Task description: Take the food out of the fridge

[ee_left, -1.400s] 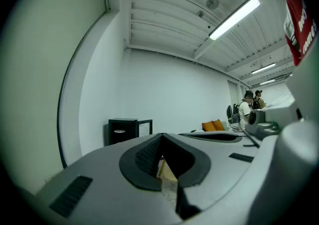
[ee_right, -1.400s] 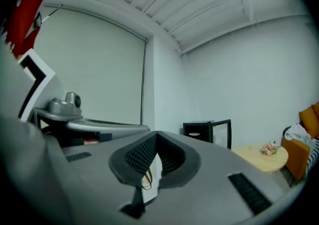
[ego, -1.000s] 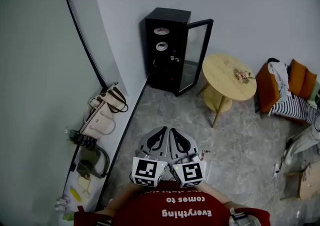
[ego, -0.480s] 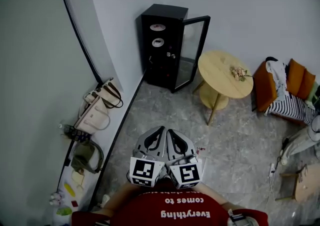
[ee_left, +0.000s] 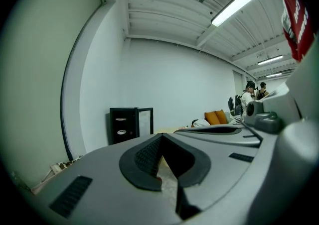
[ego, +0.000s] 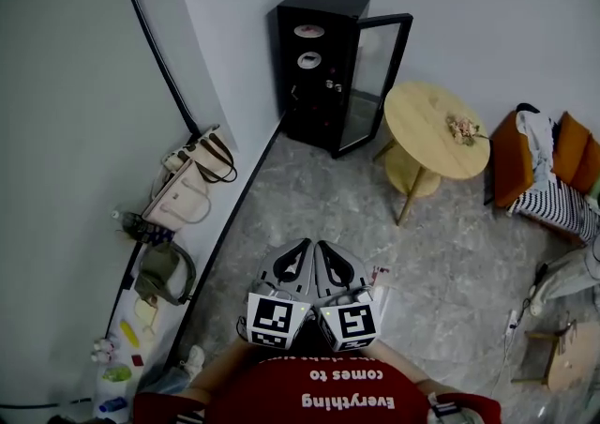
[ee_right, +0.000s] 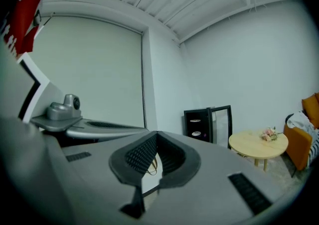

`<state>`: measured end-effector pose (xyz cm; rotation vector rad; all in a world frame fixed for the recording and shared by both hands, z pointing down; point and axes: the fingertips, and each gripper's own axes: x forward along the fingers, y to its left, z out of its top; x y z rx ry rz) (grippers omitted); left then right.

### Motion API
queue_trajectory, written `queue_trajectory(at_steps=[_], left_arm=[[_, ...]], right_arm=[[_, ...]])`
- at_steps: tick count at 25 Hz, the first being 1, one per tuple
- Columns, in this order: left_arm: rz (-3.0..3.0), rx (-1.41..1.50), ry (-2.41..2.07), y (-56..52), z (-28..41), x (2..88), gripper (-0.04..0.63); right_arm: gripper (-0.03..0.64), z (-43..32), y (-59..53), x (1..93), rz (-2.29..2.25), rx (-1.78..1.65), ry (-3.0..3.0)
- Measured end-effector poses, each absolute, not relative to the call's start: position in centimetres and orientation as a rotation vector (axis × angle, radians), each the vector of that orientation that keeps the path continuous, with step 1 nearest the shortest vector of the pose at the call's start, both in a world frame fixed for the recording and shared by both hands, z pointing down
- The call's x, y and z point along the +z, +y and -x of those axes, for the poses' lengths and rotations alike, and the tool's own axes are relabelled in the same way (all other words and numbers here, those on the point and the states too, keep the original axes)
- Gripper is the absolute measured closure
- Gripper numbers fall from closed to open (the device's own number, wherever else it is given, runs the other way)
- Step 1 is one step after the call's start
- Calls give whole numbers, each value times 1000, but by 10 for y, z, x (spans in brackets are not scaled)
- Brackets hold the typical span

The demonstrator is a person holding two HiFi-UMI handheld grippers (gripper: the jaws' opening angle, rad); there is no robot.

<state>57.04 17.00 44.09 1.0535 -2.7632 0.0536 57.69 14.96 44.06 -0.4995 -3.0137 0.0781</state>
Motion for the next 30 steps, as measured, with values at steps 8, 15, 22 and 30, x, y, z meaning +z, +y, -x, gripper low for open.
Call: queue_trajectory(at_steps=[8, 15, 22, 30], left_arm=[[-1077, 90, -2701, 158, -522, 460, 589], [-1110, 132, -2663, 159, -439, 468, 589], [-1116, 134, -2666, 182, -338, 460, 589], [-1133, 152, -2649, 215, -256, 472, 589]], right_arm=[[606, -530, 139, 455, 455, 35, -2993], [606, -447, 141, 463, 424, 18, -2947], [606, -346, 164, 455, 423, -1, -2953], [606, -266, 198, 465, 422, -27, -2936]])
